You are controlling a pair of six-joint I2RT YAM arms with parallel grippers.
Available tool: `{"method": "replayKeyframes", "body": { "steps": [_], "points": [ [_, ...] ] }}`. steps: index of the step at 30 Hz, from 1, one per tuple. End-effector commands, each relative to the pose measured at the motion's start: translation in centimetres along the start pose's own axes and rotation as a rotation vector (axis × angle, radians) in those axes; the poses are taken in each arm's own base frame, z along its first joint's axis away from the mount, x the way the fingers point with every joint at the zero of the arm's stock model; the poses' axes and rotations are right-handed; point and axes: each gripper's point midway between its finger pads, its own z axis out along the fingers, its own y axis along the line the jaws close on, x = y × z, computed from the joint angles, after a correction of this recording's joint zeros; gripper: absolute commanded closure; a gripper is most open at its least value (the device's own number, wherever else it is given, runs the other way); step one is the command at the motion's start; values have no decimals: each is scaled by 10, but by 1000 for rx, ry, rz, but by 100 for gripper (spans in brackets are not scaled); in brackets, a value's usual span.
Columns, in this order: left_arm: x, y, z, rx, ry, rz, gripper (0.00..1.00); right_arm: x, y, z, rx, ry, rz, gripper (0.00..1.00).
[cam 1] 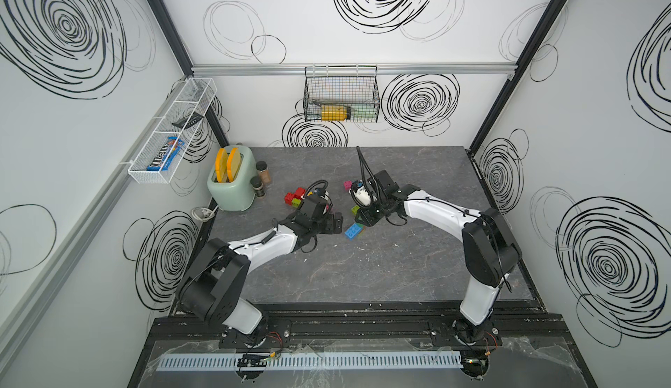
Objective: Assemble the number 4 with lego
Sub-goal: Assemble the lego brick with the lego brick.
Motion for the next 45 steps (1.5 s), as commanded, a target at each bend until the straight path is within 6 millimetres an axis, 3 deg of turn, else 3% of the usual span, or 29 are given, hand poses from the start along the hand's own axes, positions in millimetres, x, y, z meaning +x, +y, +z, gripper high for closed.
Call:
{"method": "replayKeyframes", "body": {
  "steps": [1, 9, 19, 24, 28, 32, 35, 45],
  "points": [
    [28, 6, 4, -89, 97, -40, 4, 66, 2, 25, -21, 222, 49, 100],
    [35, 1, 15, -64, 141, -63, 4, 84, -6, 31, 72, 293, 9, 100],
    [14, 5, 4, -49, 84, -70, 4, 96, -14, 32, 134, 339, -25, 100],
    [31, -4, -4, -29, 98, 21, 4, 93, -14, 31, 146, 333, -27, 100],
    [59, -12, -8, -15, 171, 59, 4, 91, -13, 31, 146, 326, -24, 100],
    [79, -47, -9, 168, 234, 71, 4, 90, -12, 31, 143, 319, -25, 100],
    [79, -57, -6, 200, 235, 52, 4, 92, -13, 31, 146, 325, -26, 100],
    [50, -18, 9, 150, 171, -133, 4, 98, -16, 28, 210, 356, -83, 100]
  ]
}}
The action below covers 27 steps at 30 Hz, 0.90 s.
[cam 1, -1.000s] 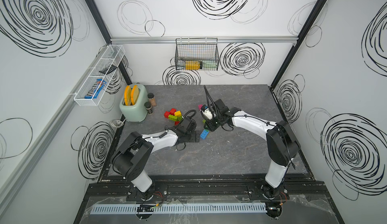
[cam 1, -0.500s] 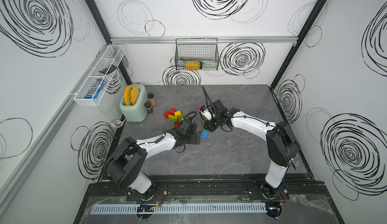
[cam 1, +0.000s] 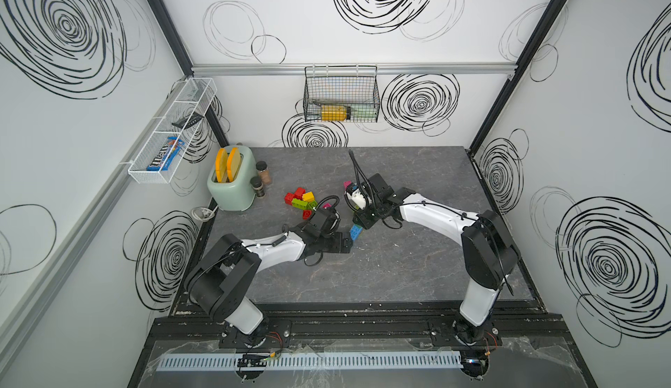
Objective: Assemble the number 4 with lego
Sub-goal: Assemble the lego brick with the lego brick.
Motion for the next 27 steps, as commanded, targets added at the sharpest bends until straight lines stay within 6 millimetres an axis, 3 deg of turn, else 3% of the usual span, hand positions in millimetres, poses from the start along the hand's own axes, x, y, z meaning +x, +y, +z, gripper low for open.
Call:
{"method": "replayKeyframes", "body": {
  "steps": [1, 10, 21, 27],
  "points": [
    [-13, 0, 0, 24, -39, -25, 4, 98, -9, 28, 71, 343, -33, 100],
    [-9, 1, 7, 21, -13, -1, 4, 107, -6, 23, 42, 376, -54, 100],
    [-15, -2, 10, 28, -9, 5, 4, 98, 3, 21, -118, 351, 6, 100],
    [-18, -2, 11, 23, -4, 7, 4, 113, -17, 29, 24, 405, 56, 100]
  ]
}}
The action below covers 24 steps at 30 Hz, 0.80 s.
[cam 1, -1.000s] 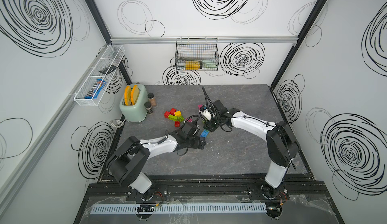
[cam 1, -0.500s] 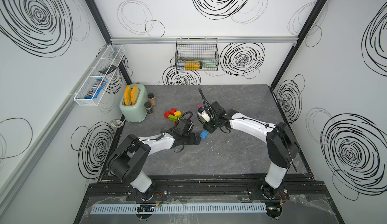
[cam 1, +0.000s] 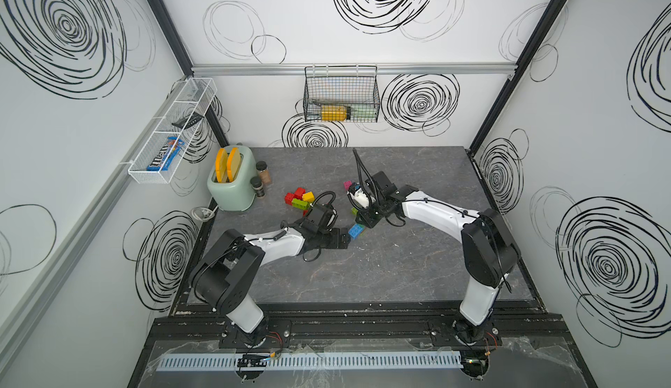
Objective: Assemble the number 4 with lego
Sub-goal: Assemble the lego brick with the lego brick.
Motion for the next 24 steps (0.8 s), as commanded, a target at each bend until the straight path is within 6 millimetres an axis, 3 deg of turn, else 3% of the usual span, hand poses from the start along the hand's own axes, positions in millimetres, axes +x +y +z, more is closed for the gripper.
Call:
{"method": "replayKeyframes", "body": {
  "steps": [1, 6, 10, 12, 18, 22, 24],
  "points": [
    [-11, -1, 3, 4, -14, -6, 4, 113, -11, 32, 111, 399, 78, 100],
    [-17, 10, -9, 9, -52, -37, 4, 146, -11, 33, 297, 486, 52, 100],
    [-22, 27, -24, -27, -104, -64, 4, 167, -5, 34, 313, 522, 148, 100],
    [-27, 34, -33, -47, -138, -79, 4, 157, -4, 30, 325, 492, 223, 100],
    [-45, 37, -56, -61, -234, -80, 4, 84, 11, 3, 248, 231, 488, 100],
    [-52, 35, -60, -62, -242, -72, 4, 65, 16, 2, 207, 162, 599, 99],
    [-53, 34, -60, -61, -242, -73, 4, 61, 17, 3, 205, 153, 617, 93]
  ]
}}
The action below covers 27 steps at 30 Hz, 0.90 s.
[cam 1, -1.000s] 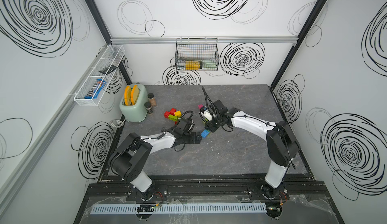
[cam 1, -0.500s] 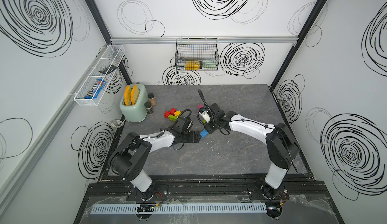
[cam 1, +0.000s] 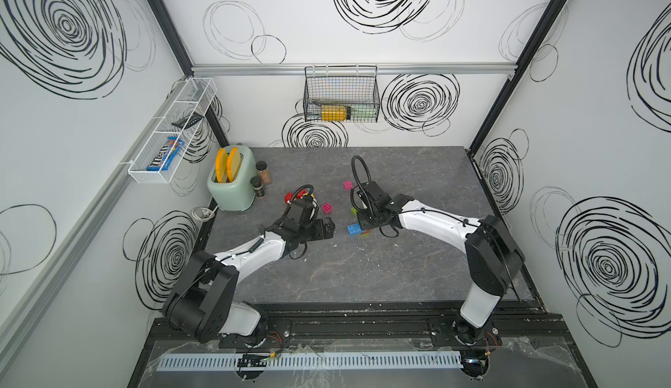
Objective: Assemble the number 4 with lego
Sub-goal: Assemble the lego brick with the lego brick, then pick up the lego brick from the center of the board.
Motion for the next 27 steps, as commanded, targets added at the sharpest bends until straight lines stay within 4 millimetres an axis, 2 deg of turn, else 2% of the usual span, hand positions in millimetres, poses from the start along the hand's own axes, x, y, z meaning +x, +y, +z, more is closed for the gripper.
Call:
{"method": "replayKeyframes", "body": {
  "steps": [1, 5, 14, 17, 22, 27],
  "points": [
    [-16, -4, -4, 0, -45, 2, 4, 53, -7, 10, 32, 210, 104, 89],
    [-16, -5, -2, 7, -41, 0, 4, 45, -8, 8, 73, 187, 104, 76],
    [-19, -2, -4, -3, -50, -4, 4, 9, 6, -17, 36, 79, 70, 43],
    [-20, -1, -5, -4, -52, -8, 4, -2, 8, -26, 18, 43, 64, 38],
    [-20, 0, -3, -3, -47, -8, 4, -9, 11, -29, -20, 32, 62, 34],
    [-21, 2, -4, -18, -50, -9, 4, -42, 11, -39, -134, -58, 86, 17]
  ]
}}
